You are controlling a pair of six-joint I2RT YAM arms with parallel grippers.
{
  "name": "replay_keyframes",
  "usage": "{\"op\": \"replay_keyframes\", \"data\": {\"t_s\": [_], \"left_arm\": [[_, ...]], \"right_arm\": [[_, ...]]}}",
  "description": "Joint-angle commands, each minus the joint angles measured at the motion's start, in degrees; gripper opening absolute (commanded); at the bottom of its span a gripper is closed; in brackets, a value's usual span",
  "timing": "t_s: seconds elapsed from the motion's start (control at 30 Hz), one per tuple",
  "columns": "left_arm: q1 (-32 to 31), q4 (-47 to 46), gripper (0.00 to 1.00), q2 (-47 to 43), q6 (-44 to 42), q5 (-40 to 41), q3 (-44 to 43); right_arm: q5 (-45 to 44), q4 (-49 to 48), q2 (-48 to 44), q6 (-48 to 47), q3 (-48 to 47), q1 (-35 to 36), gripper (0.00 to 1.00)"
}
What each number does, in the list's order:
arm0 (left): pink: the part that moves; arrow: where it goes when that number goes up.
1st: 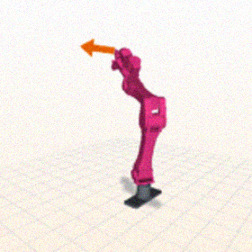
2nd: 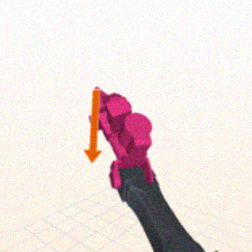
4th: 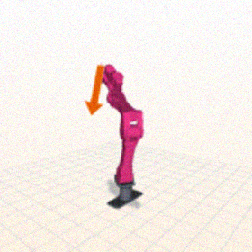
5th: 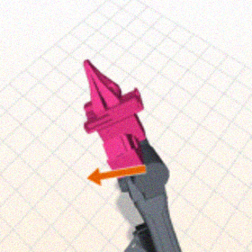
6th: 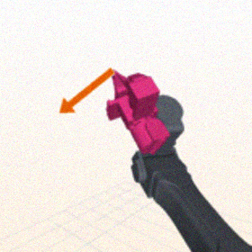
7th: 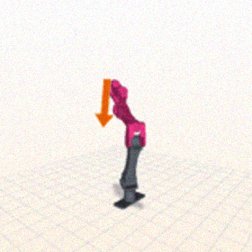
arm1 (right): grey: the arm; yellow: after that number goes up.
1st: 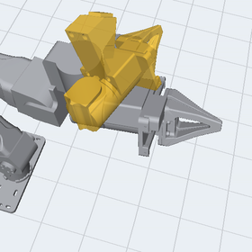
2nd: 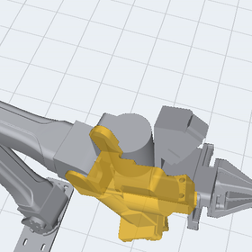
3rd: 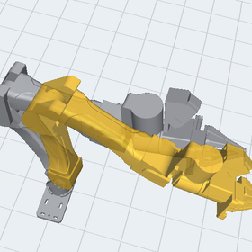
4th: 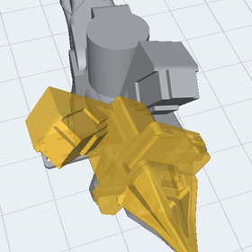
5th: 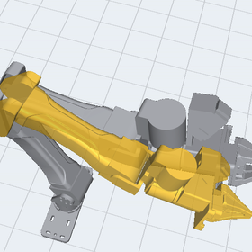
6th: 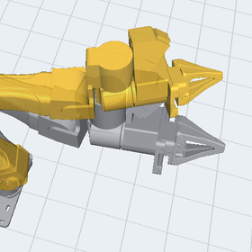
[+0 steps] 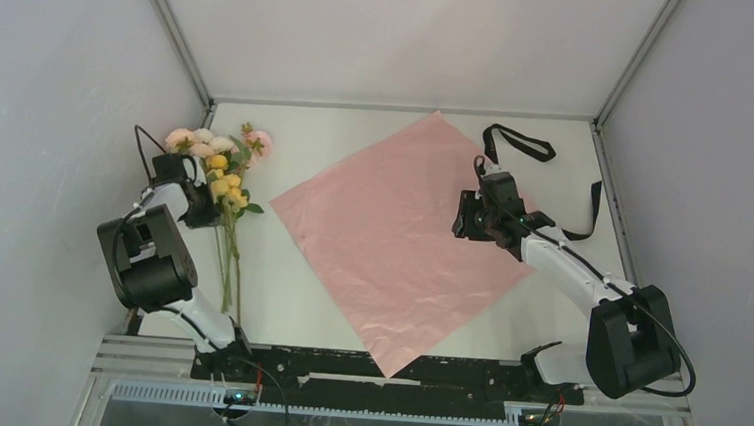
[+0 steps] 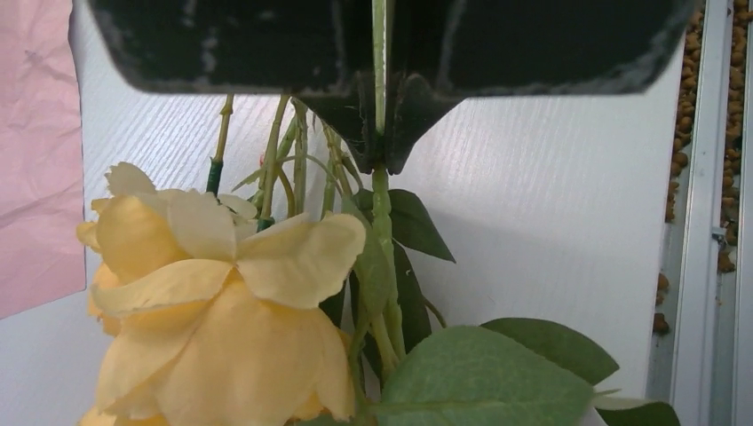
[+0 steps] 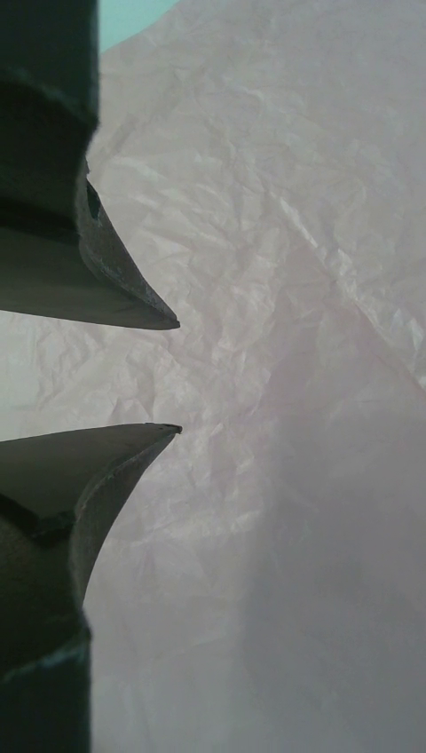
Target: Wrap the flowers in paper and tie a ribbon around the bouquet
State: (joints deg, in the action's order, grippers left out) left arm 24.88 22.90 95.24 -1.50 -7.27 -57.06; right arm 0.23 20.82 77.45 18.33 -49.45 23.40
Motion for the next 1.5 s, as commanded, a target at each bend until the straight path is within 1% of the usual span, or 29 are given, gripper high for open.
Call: {"op": "replay_keyframes", "data": {"t_s": [0.0,0.13,0.33,0.43,0.53,0.6,0.63,0.7,0.77,0.87,0.93,0.97,1.0,1.07,1.13,1.23,1.27,1.37,1.4,1.47], "left_arm": [[1.1,1.5,0.0,-5.1,0.5,-0.9,-0.9],[3.2,2.1,0.0,-12.0,0.8,-0.6,-1.5],[3.5,4.2,0.0,-23.6,-1.7,-1.6,-4.0],[3.4,5.2,0.0,-28.9,-1.7,-5.6,-5.2],[3.3,5.4,0.0,-33.4,0.4,-13.8,-6.1],[1.6,4.9,0.0,-36.0,3.6,-18.5,-6.7],[-0.5,4.9,0.0,-36.9,5.2,-19.7,-7.1],[-5.0,5.3,0.0,-37.6,8.0,-21.9,-8.4],[-9.3,5.3,0.0,-37.4,11.9,-24.5,-10.3],[-16.0,6.1,0.0,-36.9,15.0,-26.4,-13.6],[-20.4,6.4,0.0,-37.1,16.2,-26.8,-14.8],[-21.8,6.4,0.0,-37.2,17.0,-27.2,-15.1],[-22.9,6.4,0.0,-37.2,17.8,-27.5,-15.2],[-24.2,6.3,0.0,-37.0,19.1,-27.8,-15.3],[-25.2,5.9,0.0,-37.0,19.3,-26.9,-15.0],[-26.7,3.8,0.0,-37.2,20.4,-26.0,-13.5],[-26.9,3.0,0.0,-37.3,20.9,-26.0,-12.8],[-27.7,1.5,0.0,-37.7,20.9,-25.1,-11.1],[-28.0,1.2,0.0,-37.9,20.8,-24.9,-10.5],[-28.1,1.0,0.0,-38.1,20.8,-24.1,-9.6]], "right_arm": [[-1.8,0.0,-1.7,0.2,-0.1,0.5,0.52],[-2.3,0.9,-3.8,0.3,-0.1,0.6,0.52],[-2.1,2.4,-8.5,0.2,-0.1,1.3,0.52],[-1.0,2.9,-11.4,-0.4,-0.7,2.1,0.52],[1.3,2.3,-13.7,-1.9,-2.8,4.6,0.51],[4.0,-0.1,-14.1,-3.2,-4.7,7.9,0.51],[5.2,-1.7,-13.7,-3.8,-6.1,10.1,0.51],[8.0,-5.3,-11.5,-4.7,-9.7,15.1,0.52],[12.6,-9.4,-7.6,-5.6,-14.0,19.8,0.55],[19.5,-16.8,1.3,-4.4,-21.1,25.3,0.61],[21.4,-19.1,7.1,-3.0,-27.9,28.5,0.64],[22.3,-19.9,9.6,-1.9,-30.7,29.3,0.65],[23.0,-21.1,12.0,-0.3,-33.0,29.8,0.68],[24.3,-25.2,15.9,4.8,-36.2,30.0,0.71],[24.3,-29.6,19.1,10.1,-37.6,30.3,0.72],[22.8,-33.6,24.3,14.5,-39.9,31.0,0.71],[22.6,-34.3,25.8,16.1,-40.8,31.0,0.71],[22.5,-38.5,29.0,20.5,-41.7,30.9,0.62],[22.2,-38.8,30.1,21.5,-42.4,30.9,0.55],[22.2,-37.8,32.1,22.3,-44.1,30.6,0.33]]}}
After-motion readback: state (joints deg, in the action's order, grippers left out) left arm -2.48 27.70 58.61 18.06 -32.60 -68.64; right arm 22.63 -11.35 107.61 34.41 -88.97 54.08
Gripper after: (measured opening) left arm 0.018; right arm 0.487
